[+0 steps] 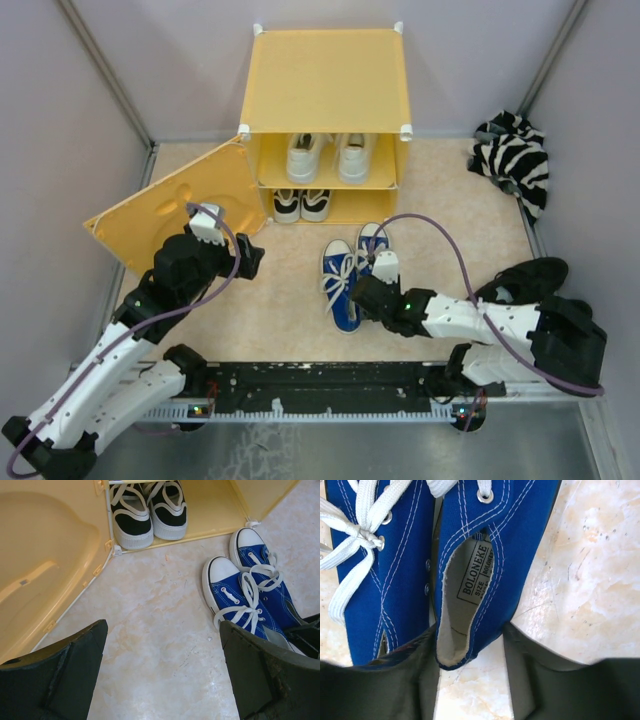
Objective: Place and organize the shoes in the shoe cabinet
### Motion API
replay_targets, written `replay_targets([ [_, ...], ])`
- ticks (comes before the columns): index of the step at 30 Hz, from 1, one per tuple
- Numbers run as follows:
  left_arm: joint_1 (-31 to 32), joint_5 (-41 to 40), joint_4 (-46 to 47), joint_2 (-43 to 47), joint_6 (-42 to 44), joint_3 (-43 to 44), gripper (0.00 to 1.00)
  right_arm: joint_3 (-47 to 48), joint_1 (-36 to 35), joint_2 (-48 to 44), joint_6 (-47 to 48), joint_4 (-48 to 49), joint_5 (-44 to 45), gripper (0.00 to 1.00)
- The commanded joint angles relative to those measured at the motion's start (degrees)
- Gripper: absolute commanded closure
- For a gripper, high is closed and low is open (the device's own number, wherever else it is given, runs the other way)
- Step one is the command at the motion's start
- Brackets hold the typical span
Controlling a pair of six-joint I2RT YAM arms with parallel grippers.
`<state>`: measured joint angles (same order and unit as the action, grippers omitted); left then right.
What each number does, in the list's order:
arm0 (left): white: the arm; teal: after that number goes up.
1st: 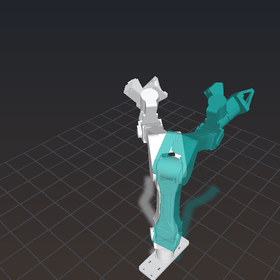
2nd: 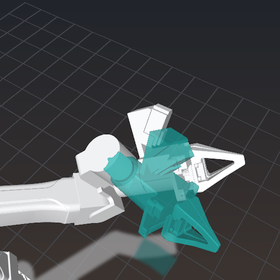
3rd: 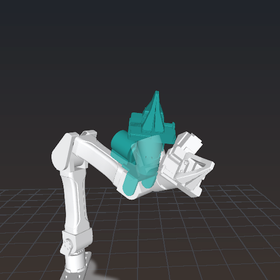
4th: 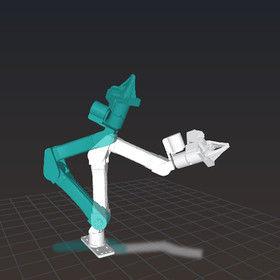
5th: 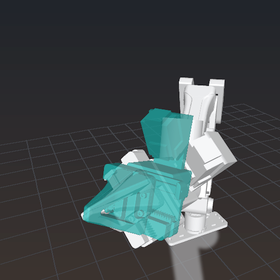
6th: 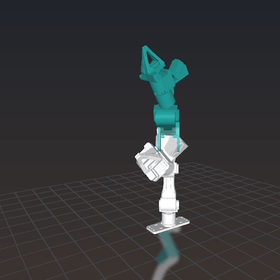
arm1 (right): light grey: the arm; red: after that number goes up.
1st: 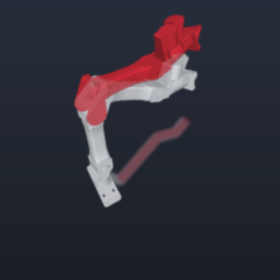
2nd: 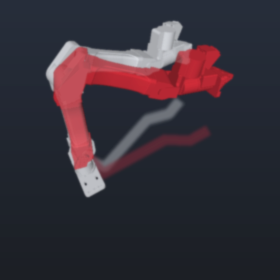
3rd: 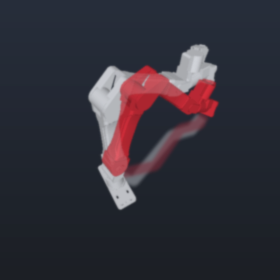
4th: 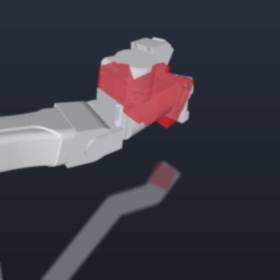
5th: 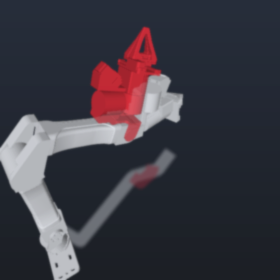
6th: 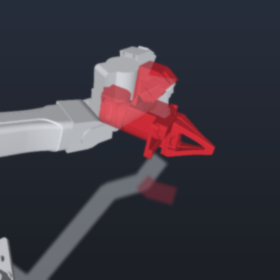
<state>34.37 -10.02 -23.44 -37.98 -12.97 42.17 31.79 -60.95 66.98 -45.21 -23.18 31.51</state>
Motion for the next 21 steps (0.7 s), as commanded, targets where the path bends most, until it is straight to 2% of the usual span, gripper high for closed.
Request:
replay_targets([
  [1,0.08,0.46,1.38,0.36,-0.07,-0.28,0.01,-1.06,-0.01,1.80,-0.92,5.17,7.09,0.64],
  [2,0.11,0.44,1.38,0.36,-0.05,-0.30,0.01,-1.51,0.04,1.83,-1.31,5.40,8.00,0.80],
  [5,0.08,0.27,1.29,0.53,-0.04,-0.39,0.01,-2.19,0.04,1.64,-2.54,4.34,10.61,1.00],
  [9,0.08,0.09,1.26,0.62,0.06,-0.67,0.01,-3.20,0.04,-0.85,-3.30,2.34,13.24,1.00],
  [17,0.08,0.51,1.80,-0.14,0.05,-0.36,0.01,-1.08,-2.33,-9.60,13.38,4.65,12.79,1.00],
  [21,0.08,0.79,2.19,-0.31,0.05,-0.35,0.01,-0.85,-2.51,-11.91,17.76,6.68,11.94,1.00],
])
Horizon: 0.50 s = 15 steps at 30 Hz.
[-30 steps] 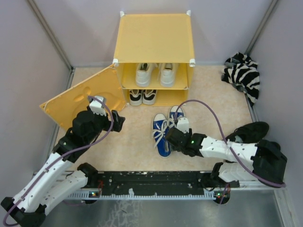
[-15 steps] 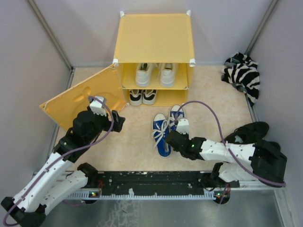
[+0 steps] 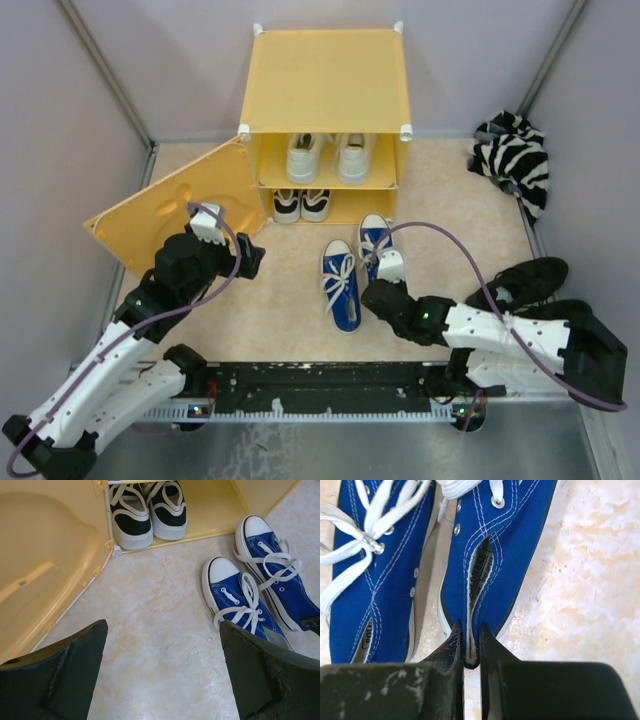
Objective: Place and organize the shoes in the shoe cabinet
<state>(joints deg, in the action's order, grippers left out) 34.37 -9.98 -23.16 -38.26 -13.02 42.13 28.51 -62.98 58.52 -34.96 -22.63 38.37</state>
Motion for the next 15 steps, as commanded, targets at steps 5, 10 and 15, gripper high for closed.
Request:
replay_targets([
  [5,0.08,0.66,1.89,-0.12,0.33,-0.10,0.01,2.50,0.63,1.51,11.94,14.67,7.87,1.00],
  [10,0.08,0.51,1.58,-0.21,0.63,0.26,0.01,3.43,5.19,8.99,19.17,28.71,9.21,1.00],
  [15,0.08,0.07,1.47,-0.06,0.76,0.23,0.01,5.93,11.41,14.93,24.55,40.50,3.19,1.00],
])
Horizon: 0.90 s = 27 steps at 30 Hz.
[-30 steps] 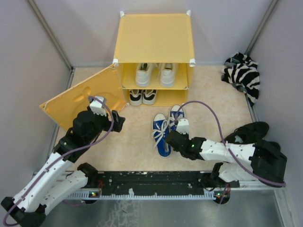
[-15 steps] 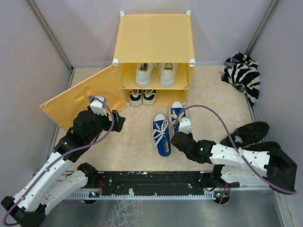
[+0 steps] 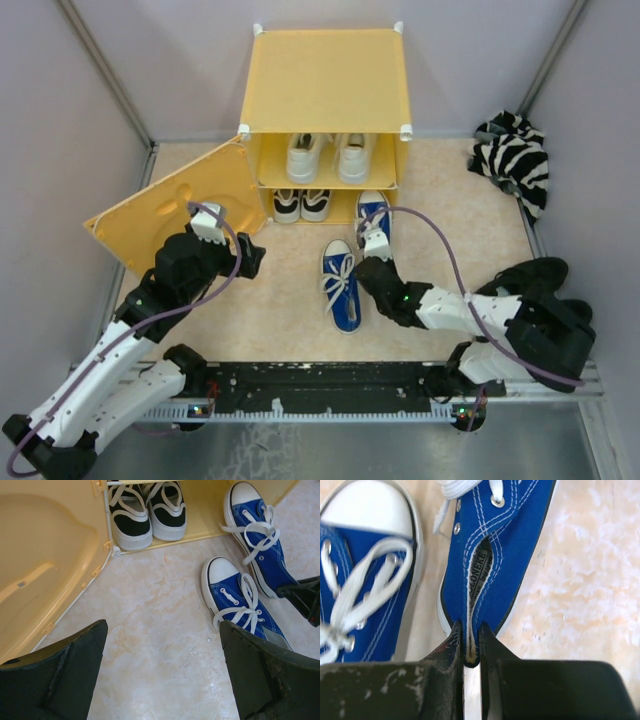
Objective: Place and organize the shoes in the shoe cabinet
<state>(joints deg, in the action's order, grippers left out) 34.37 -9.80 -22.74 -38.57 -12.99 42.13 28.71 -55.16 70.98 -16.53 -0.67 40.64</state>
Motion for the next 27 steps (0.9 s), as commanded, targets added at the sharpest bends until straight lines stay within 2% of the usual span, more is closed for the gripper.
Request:
replay_targets([
  [1,0.08,-0.19,1.04,0.19,0.74,0.23,0.01,6.59,4.34,3.82,6.76,19.76,-0.50,1.00],
  [7,0.08,-0.91,0.82,-0.07,1.30,0.81,0.01,13.15,7.87,12.60,9.47,23.18,-6.28,1.00],
  [18,0.08,-0.74,1.12,-1.19,1.57,1.20,0.01,20.57,14.93,22.54,12.29,30.06,-7.77,1.00],
  [27,0.08,-0.41,1.47,-2.41,1.74,1.31,0.01,24.38,17.89,29.16,15.97,33.75,-6.36,1.00],
])
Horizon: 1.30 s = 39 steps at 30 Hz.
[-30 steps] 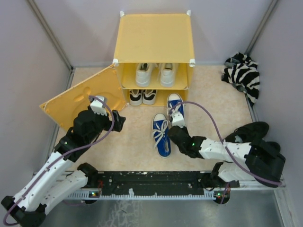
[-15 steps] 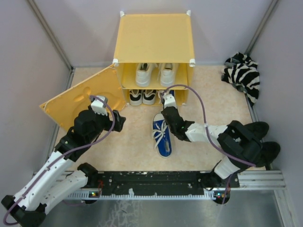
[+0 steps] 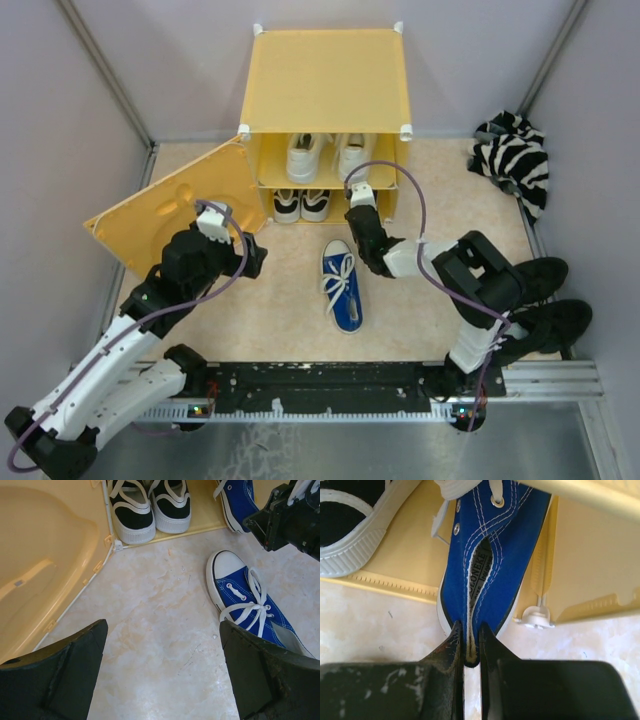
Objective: Place and organize the shoes in the shoe cabinet
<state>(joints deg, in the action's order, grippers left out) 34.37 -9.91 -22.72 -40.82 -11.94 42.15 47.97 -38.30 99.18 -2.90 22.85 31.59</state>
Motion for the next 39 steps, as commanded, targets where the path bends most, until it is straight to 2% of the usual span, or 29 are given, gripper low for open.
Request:
replay_targets([
  [1,0.08,-0.36,1.45,-0.17,0.69,1.29,0.01,5.76,1.30,1.62,2.52,9.87,2.80,1.00],
  [6,0.08,-0.67,1.20,-0.14,0.69,1.10,0.01,8.20,2.30,3.63,2.35,8.13,2.84,1.00],
  [16,0.09,-0.62,1.02,-0.23,0.44,0.80,0.01,11.75,3.59,6.15,1.77,4.51,11.18,1.00],
  [21,0.09,-0.59,1.03,-0.28,0.43,0.61,0.01,14.24,4.41,7.93,1.57,2.39,10.69,0.86],
  [34,0.11,-0.61,1.21,-0.60,0.52,0.46,0.01,19.28,6.87,10.53,3.53,-1.68,9.82,0.84],
  [39,0.08,-0.89,1.02,-0.34,0.52,0.42,0.01,18.46,6.92,8.94,0.95,-4.74,10.12,0.56],
])
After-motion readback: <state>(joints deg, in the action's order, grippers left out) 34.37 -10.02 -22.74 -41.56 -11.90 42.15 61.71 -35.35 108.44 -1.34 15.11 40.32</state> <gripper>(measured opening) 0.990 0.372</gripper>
